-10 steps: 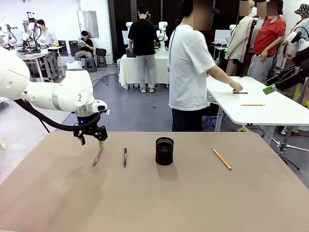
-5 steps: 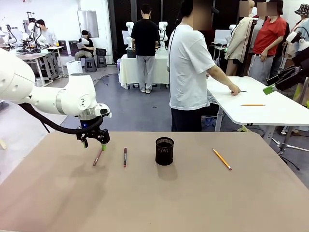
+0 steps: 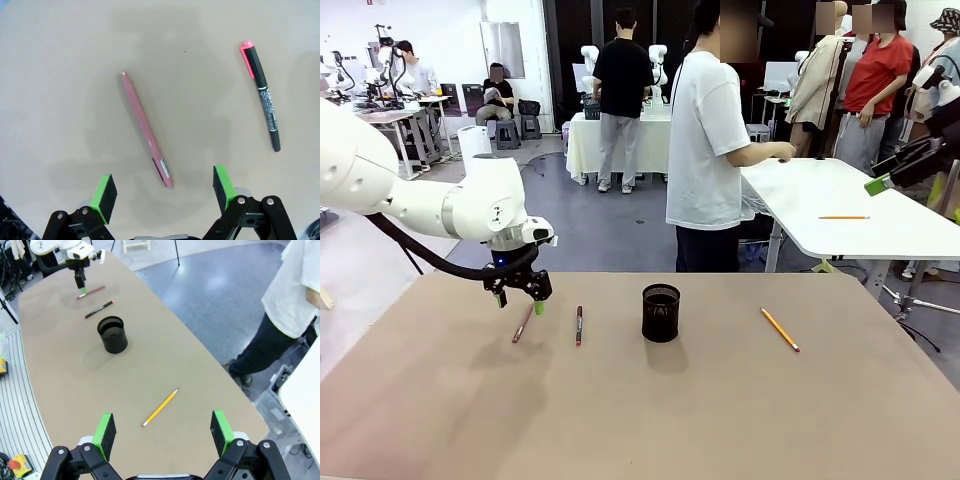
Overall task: Place the pens into the pen holder.
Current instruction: Pick up a writing instrument from the table and place it into the Pen holder.
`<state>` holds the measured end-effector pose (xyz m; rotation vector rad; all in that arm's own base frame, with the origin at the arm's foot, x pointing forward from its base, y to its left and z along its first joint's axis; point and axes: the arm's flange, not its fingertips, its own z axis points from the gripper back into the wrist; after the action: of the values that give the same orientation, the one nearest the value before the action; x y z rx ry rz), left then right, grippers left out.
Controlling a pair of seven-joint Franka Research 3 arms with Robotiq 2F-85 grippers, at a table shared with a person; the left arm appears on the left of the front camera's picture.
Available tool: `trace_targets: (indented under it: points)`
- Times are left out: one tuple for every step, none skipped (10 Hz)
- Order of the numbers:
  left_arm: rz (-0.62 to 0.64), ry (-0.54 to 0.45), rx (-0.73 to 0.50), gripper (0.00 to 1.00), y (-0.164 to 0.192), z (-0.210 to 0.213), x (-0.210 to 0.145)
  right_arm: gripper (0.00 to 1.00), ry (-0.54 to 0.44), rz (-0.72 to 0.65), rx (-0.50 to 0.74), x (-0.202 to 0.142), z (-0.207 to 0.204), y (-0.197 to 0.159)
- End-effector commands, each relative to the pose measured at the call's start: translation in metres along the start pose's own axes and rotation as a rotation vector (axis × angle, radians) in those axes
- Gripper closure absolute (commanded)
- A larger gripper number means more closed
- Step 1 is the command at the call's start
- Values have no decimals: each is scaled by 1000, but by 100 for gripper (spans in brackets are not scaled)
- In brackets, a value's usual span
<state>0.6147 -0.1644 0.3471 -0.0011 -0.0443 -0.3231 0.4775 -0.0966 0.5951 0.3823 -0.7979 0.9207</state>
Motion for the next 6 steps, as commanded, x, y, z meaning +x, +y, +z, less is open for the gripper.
trace_targets:
  points:
    - [19,-19,53,0,2,-8,13,0,-1,9,2,1,0,0]
    - [36,-12,55,0,5,-13,17,0,-1,9,2,1,0,0]
    - [67,-9,44,0,7,-18,20,0,-1,9,2,1,0,0]
    - [75,-12,33,0,10,-22,24,0,-1,9,2,1,0,0]
    - [84,-13,22,0,15,-24,28,0,-1,9,2,1,0,0]
    - [83,-4,3,0,16,-27,31,0,-1,9,2,1,0,0]
